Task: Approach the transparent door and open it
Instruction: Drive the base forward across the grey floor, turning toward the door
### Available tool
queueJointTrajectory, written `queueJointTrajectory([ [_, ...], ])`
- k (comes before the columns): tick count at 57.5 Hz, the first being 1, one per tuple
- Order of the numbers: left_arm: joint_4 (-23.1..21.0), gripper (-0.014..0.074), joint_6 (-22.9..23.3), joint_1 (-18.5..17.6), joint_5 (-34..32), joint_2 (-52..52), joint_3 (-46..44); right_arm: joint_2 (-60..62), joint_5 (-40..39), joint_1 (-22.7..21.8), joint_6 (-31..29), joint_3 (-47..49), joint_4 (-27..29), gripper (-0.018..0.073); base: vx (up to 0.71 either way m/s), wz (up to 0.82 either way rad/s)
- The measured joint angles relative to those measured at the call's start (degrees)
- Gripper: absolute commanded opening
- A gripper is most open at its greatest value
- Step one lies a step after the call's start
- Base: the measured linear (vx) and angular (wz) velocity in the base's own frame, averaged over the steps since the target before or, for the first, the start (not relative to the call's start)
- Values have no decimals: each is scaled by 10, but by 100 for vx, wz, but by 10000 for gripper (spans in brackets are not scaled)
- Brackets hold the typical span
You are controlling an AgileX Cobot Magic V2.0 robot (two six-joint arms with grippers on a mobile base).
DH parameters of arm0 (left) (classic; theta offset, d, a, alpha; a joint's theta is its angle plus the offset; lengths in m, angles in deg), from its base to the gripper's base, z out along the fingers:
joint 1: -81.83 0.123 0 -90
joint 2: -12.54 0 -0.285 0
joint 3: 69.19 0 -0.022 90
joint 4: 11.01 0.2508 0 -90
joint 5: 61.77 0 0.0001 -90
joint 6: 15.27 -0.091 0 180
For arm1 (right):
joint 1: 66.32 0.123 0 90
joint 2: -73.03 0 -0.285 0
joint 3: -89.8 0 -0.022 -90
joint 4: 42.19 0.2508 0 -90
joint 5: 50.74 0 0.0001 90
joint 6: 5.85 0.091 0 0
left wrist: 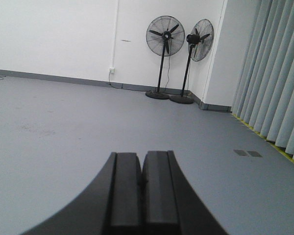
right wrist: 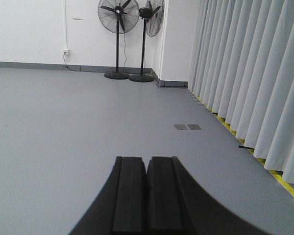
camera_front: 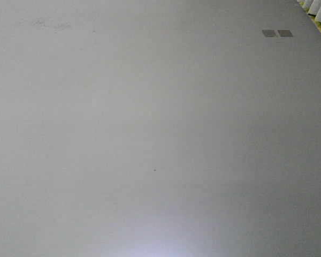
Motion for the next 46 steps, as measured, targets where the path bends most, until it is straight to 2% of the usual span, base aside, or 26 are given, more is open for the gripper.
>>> queueJointTrajectory([
  [46, 0, -2, 0, 0, 0, 0, 0, 0, 14, 0, 0, 0, 1, -8, 5, 3],
])
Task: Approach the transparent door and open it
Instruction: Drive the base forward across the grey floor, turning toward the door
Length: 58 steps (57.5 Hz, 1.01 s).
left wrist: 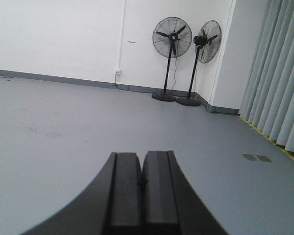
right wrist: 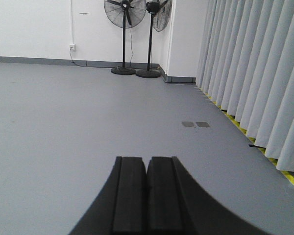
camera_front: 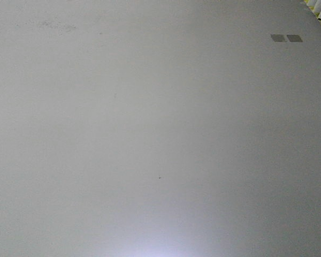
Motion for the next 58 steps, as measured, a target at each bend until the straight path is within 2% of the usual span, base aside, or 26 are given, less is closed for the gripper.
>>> queueJointTrajectory([
  [27, 0, -2, 0, 0, 0, 0, 0, 0, 0, 0, 0, 0, 0, -8, 17, 11],
  [58, 0, -2, 0, 0, 0, 0, 0, 0, 4, 0, 0, 0, 0, -8, 23, -12],
])
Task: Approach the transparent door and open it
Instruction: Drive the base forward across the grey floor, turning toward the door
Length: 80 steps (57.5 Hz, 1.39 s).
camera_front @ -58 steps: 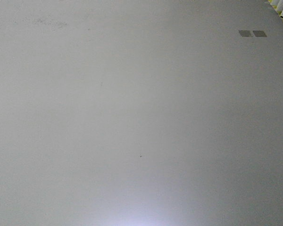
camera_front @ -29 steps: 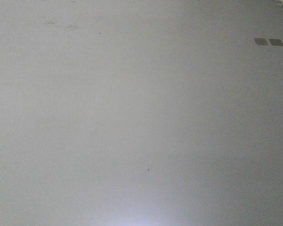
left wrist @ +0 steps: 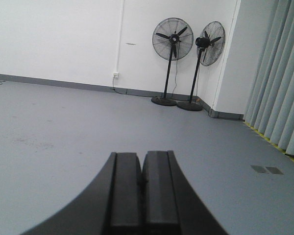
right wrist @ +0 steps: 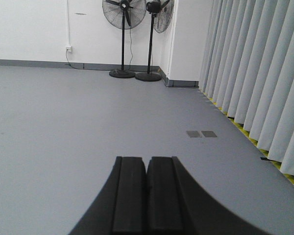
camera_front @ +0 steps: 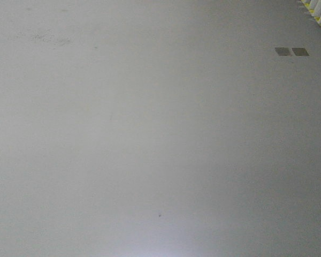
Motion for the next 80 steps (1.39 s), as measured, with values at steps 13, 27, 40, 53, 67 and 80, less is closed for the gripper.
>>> queueJointTrajectory([
  [13, 0, -2, 0, 0, 0, 0, 0, 0, 0, 0, 0, 0, 0, -8, 25, -7],
  [27, 0, -2, 0, 0, 0, 0, 0, 16, 1, 0, 0, 0, 0, -8, 23, -5],
  [40, 0, -2, 0, 11, 1, 0, 0, 18, -5, 0, 0, 0, 0, -8, 24, 2],
  [53, 0, -2, 0, 39, 1, 0, 0, 18, -4, 0, 0, 0, 0, -8, 24, 12],
  [67, 0, -2, 0, 59, 2, 0, 0, 18, -4, 0, 0, 0, 0, -8, 25, 22],
  [80, 0, -2, 0, 60, 2, 0, 0, 18, -4, 0, 0, 0, 0, -8, 26, 27],
])
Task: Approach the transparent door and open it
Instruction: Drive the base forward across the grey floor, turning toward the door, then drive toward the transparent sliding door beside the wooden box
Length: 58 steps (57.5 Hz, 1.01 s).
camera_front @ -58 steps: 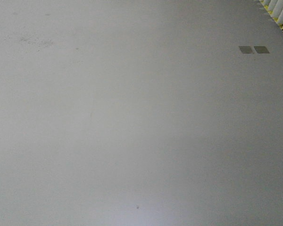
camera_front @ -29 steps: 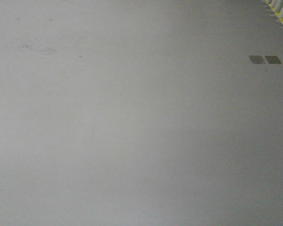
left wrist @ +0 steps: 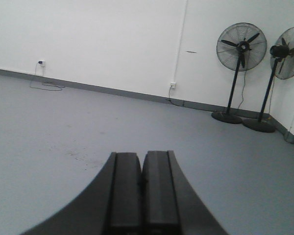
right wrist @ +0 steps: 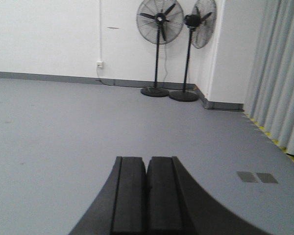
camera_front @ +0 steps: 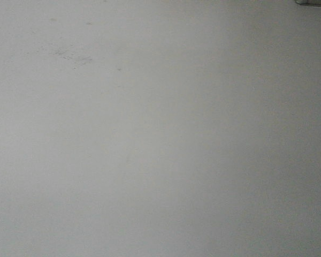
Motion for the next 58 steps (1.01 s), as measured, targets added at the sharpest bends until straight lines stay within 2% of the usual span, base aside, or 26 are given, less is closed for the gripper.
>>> queueJointTrajectory([
  [58, 0, -2, 0, 0, 0, 0, 0, 0, 0, 0, 0, 0, 0, -8, 33, 39],
])
